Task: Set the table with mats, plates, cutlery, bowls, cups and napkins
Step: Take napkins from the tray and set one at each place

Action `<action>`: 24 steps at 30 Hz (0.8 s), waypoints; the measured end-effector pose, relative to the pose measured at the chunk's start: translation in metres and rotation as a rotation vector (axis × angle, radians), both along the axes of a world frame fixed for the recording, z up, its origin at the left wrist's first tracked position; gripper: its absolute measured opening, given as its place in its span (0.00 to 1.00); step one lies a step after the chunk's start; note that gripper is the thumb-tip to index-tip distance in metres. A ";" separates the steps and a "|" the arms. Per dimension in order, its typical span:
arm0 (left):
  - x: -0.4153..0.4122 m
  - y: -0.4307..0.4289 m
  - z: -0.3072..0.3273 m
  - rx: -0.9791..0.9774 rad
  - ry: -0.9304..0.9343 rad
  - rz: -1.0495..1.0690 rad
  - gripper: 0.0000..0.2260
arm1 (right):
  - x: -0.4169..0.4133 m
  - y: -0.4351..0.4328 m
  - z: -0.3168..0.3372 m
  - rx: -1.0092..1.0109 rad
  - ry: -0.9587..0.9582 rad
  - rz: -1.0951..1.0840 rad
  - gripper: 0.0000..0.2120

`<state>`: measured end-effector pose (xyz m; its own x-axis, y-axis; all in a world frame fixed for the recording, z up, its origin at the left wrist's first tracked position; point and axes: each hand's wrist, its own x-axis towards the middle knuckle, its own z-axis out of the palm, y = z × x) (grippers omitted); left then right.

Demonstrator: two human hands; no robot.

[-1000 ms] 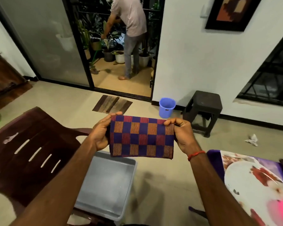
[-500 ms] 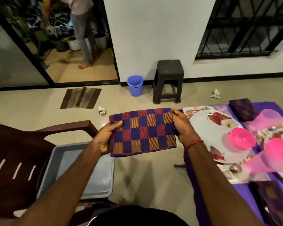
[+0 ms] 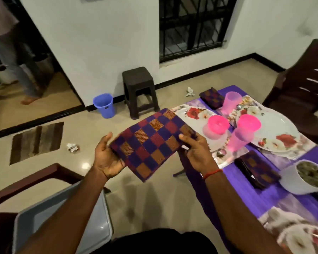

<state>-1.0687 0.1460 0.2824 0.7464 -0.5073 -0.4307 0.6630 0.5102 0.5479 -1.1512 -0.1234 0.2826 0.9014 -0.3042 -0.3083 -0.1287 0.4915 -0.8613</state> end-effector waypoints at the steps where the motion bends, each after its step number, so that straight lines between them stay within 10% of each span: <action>1: 0.000 -0.002 -0.001 -0.068 0.025 -0.084 0.38 | -0.005 -0.002 0.007 0.043 -0.034 -0.052 0.16; 6: -0.016 -0.034 -0.007 -0.256 0.063 -0.625 0.39 | -0.028 0.009 0.032 0.035 -0.076 -0.182 0.14; 13: -0.046 -0.066 -0.015 0.109 -0.105 -0.737 0.18 | -0.089 0.021 0.014 0.041 0.059 -0.307 0.14; 24: -0.087 -0.112 -0.024 0.157 -0.180 -1.006 0.22 | -0.223 0.042 -0.014 -0.084 0.201 -0.341 0.25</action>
<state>-1.1559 0.0338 0.2586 0.0684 -0.8803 -0.4694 0.6449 -0.3200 0.6941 -1.3744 -0.0811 0.2690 0.6687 -0.6072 -0.4291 -0.1403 0.4637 -0.8748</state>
